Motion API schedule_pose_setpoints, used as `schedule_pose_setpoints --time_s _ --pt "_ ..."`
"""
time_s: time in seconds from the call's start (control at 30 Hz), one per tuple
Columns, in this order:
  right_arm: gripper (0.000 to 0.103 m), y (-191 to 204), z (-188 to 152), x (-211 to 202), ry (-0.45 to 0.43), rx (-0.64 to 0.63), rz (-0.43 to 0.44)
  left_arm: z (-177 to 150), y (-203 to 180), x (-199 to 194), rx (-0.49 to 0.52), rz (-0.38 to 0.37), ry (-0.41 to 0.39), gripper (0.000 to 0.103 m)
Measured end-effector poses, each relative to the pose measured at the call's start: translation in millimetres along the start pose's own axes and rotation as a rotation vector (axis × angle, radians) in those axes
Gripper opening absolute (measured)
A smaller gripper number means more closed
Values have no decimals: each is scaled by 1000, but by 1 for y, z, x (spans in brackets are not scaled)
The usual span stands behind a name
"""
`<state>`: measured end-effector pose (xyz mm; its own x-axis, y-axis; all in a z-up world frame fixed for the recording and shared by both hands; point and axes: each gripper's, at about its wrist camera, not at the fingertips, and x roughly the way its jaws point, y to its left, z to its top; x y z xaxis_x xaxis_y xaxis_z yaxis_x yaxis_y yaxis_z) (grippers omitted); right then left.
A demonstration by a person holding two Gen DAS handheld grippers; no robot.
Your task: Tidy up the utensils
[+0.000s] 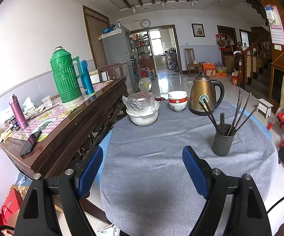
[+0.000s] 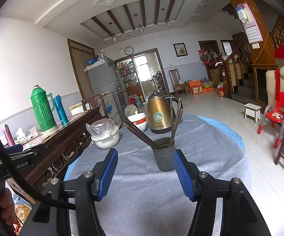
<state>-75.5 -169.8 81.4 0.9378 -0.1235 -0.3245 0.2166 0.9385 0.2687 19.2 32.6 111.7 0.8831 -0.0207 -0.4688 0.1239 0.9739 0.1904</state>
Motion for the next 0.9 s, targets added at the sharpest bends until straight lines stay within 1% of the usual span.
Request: schedule_pose_setpoints --time_s 0.63,0.9 --pt "63 5 5 1 -10 -2 5 2 -3 0 2 7 3 84" --pt "63 0 6 1 -12 15 -1 3 -6 1 7 8 7 84"
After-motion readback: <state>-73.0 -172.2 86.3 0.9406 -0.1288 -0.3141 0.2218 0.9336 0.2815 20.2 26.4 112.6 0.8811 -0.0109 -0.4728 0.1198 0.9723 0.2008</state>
